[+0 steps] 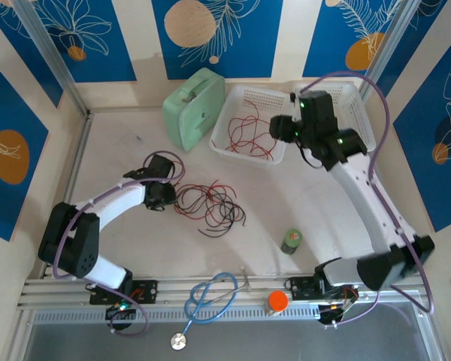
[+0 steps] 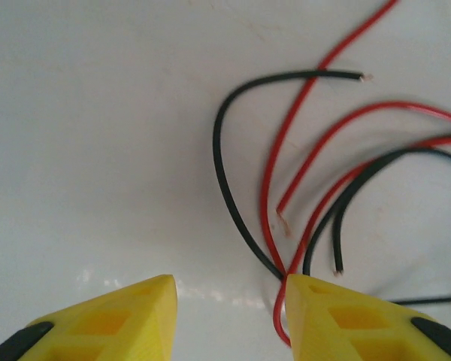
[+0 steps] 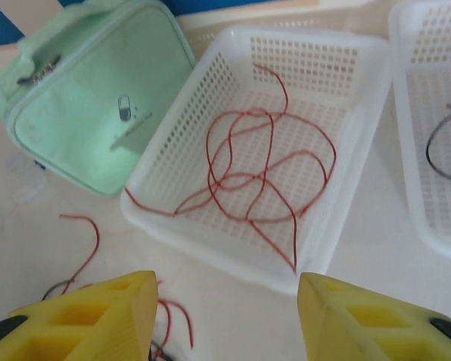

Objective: Untangle the cables

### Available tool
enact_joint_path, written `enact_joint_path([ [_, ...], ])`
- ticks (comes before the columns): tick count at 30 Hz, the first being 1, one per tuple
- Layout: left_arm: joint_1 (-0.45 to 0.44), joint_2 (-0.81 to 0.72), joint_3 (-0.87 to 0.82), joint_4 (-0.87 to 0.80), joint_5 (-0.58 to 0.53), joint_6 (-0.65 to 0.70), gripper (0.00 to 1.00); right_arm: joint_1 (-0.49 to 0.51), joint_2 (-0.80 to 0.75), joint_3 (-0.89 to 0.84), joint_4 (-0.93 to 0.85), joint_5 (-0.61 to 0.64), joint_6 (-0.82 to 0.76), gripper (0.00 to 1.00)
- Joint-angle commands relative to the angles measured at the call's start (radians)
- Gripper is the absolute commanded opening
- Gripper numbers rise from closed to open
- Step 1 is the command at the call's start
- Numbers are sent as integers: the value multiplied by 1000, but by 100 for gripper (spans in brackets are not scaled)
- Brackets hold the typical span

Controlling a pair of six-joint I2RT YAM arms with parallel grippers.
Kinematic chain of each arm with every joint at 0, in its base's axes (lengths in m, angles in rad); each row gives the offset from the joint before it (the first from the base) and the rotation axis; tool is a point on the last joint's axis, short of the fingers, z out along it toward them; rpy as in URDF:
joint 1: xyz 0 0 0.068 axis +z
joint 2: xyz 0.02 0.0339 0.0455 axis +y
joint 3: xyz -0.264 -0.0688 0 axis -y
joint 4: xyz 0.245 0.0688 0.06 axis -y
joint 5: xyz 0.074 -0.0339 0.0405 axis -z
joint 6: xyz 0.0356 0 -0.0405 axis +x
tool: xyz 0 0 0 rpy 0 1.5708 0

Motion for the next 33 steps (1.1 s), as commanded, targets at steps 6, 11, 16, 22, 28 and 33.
enact_joint_path([
  [6,35,103,-5,183,10,-8,41,24,-231,-251,20,-81,108,53],
  [11,47,148,-4,205,-15,-12,33,40,-338,-349,-25,-88,159,52],
  [16,50,149,-13,211,-43,-9,17,41,-420,-405,-71,-66,190,52],
  [22,50,110,2,200,-44,19,0,41,-459,-426,-101,-54,207,52],
  [28,41,-43,111,79,11,97,0,44,-442,-494,-50,-153,221,52],
  [33,14,-140,326,-148,34,180,0,84,-417,-560,31,-247,242,54],
])
